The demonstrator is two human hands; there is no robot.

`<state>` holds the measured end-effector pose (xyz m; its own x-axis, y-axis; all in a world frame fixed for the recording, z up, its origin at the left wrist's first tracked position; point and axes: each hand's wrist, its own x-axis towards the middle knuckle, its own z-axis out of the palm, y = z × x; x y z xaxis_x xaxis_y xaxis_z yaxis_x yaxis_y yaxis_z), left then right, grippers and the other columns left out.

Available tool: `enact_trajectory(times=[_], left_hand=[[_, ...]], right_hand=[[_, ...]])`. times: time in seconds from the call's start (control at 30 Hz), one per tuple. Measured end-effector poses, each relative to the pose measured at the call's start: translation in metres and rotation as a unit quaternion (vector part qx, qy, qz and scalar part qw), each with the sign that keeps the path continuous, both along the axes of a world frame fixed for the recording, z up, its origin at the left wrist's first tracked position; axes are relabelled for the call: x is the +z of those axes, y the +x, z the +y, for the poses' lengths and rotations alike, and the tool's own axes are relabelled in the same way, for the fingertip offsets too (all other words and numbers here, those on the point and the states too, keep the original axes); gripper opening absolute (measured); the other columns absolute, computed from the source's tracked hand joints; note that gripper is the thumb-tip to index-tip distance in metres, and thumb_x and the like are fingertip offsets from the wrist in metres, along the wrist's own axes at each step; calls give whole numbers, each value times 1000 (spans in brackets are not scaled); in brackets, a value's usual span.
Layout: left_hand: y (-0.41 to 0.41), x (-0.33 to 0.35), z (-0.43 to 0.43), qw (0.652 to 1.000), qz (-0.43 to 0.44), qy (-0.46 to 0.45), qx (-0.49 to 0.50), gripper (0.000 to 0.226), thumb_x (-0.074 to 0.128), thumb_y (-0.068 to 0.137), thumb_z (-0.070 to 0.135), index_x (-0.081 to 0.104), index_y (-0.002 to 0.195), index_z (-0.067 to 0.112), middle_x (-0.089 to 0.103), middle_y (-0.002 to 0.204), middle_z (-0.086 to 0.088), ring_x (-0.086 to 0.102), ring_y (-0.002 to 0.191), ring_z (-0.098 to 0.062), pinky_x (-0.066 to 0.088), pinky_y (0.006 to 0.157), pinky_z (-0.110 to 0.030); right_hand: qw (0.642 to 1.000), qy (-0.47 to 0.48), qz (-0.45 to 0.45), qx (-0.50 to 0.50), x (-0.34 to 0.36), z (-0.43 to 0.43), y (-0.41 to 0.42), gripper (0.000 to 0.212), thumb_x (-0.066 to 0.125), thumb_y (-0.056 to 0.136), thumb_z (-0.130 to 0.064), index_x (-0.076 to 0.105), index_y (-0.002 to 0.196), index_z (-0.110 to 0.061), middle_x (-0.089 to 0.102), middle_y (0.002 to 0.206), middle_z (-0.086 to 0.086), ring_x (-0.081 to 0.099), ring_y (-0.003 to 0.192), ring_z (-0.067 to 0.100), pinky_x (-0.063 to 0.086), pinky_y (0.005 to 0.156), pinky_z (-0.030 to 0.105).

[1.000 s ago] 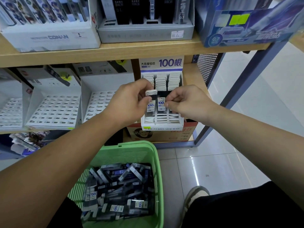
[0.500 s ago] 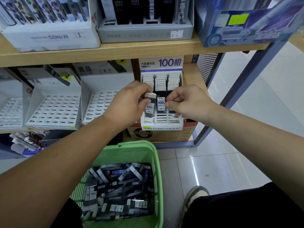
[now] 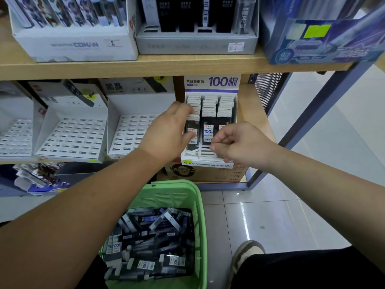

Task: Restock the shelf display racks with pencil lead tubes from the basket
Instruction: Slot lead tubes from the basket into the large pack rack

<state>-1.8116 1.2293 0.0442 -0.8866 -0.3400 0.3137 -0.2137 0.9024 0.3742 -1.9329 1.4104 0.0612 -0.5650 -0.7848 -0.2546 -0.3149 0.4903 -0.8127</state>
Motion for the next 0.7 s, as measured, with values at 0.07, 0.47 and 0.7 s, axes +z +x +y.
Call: enact_trajectory(times=[0.07,0.47,0.7], left_hand=[[-1,0,-1,1000,4,-11,0,50,83,84,21,56,125,12,57,120,-8,62,92,-28,43,73,-32],[3,3,0,1000,-8,4,20,70,80,86,36,46,144,18,57,131,-5,60,114,-24,53,84,-39],[84,22,-4,997,-75,-6,-24,36,73,90,27,63,123,19,63,105,2,59,88,-15,54,77,-37]], right_hand=[[1000,-3,-2,-2,1,-1,0,9,77,92,-27,74,92,-19,74,93,17,67,62,15,59,65,46],[1000,6,-14,14,5,2,10,29,82,86,-40,72,103,-19,75,94,18,68,72,19,58,68,36],[981,73,14,177,-2,-13,72,28,82,82,-48,75,94,-24,76,88,6,71,84,24,58,80,39]])
